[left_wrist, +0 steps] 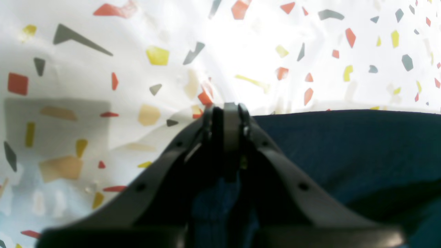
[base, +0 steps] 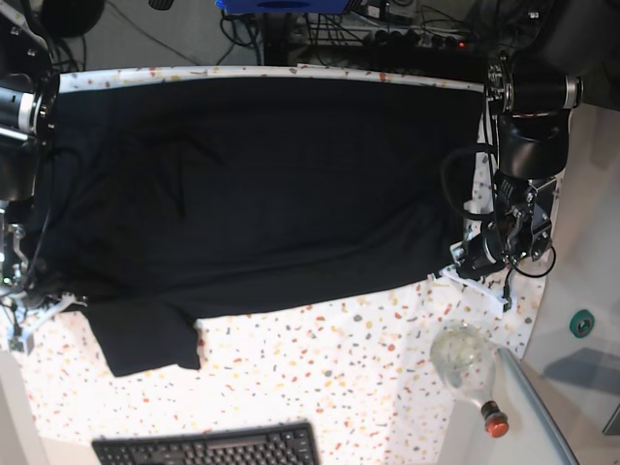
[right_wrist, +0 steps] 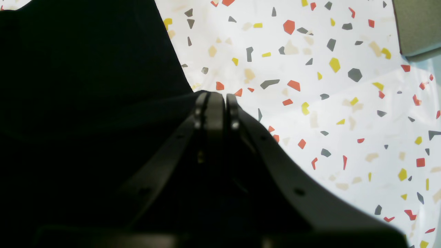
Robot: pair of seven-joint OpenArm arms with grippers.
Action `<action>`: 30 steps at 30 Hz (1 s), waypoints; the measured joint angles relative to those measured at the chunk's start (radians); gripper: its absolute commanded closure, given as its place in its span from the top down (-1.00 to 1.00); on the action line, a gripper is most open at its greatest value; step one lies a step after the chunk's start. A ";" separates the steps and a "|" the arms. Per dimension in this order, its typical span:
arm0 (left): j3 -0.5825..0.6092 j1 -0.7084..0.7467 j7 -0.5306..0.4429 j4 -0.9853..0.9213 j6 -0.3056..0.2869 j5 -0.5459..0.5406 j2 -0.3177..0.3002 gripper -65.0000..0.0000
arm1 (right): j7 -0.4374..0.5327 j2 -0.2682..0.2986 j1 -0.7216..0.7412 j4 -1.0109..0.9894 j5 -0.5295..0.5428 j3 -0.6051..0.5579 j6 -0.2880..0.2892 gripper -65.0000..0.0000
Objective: Layout the t-shirt on the table in an organized manner, then fold the t-shirt properly
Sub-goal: 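Lift the shirt edge with both grippers and fold it toward the collar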
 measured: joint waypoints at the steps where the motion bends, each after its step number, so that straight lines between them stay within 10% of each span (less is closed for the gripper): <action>1: 0.000 0.001 0.014 0.012 0.000 0.001 0.000 -1.00 | 0.002 0.000 0.000 0.000 0.000 0.000 0.000 -1.00; 20: 0.003 -0.129 0.156 0.142 0.000 0.007 0.011 -1.00 | 0.409 0.005 0.002 -0.183 -0.008 -0.008 0.000 -1.00; 30: 0.003 -0.074 0.236 0.189 -0.003 0.007 0.010 -1.00 | 0.436 0.017 -0.012 -0.213 -0.008 -0.008 0.005 -1.00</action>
